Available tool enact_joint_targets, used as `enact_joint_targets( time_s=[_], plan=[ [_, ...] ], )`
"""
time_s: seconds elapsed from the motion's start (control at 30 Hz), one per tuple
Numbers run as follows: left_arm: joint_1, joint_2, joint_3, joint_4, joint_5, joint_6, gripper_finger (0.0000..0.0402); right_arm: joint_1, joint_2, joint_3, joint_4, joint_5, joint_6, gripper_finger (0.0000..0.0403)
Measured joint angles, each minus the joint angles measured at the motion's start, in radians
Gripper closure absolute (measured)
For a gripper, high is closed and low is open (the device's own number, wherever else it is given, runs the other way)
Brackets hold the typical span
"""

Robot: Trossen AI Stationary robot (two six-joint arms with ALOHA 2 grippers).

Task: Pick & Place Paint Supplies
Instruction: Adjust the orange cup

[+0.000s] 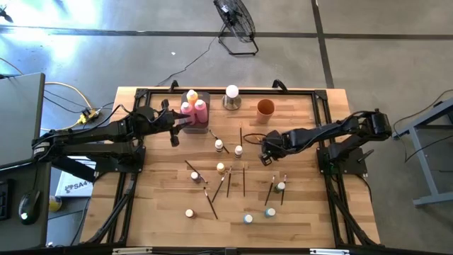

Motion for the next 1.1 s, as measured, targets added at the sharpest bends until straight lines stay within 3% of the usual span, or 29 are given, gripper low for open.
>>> enact_joint_targets(
  time_s=[0.23, 0.73, 1.1],
  plan=[
    [0.000, 0.000, 0.000, 0.000, -0.003, 0.000, 0.0291, -0.030, 0.000, 0.001, 0.175, 0.066, -0.275, 0.0401],
    [0.000, 0.000, 0.000, 0.000, -0.006, 0.000, 0.0291, -0.149, 0.000, 0.001, 0.312, 0.069, -0.409, 0.0398],
    [0.000, 0.000, 0.000, 0.001, -0.006, -0.001, 0.0291, -0.148, 0.004, 0.001, 0.397, 0.067, -0.415, 0.0304]
  ],
)
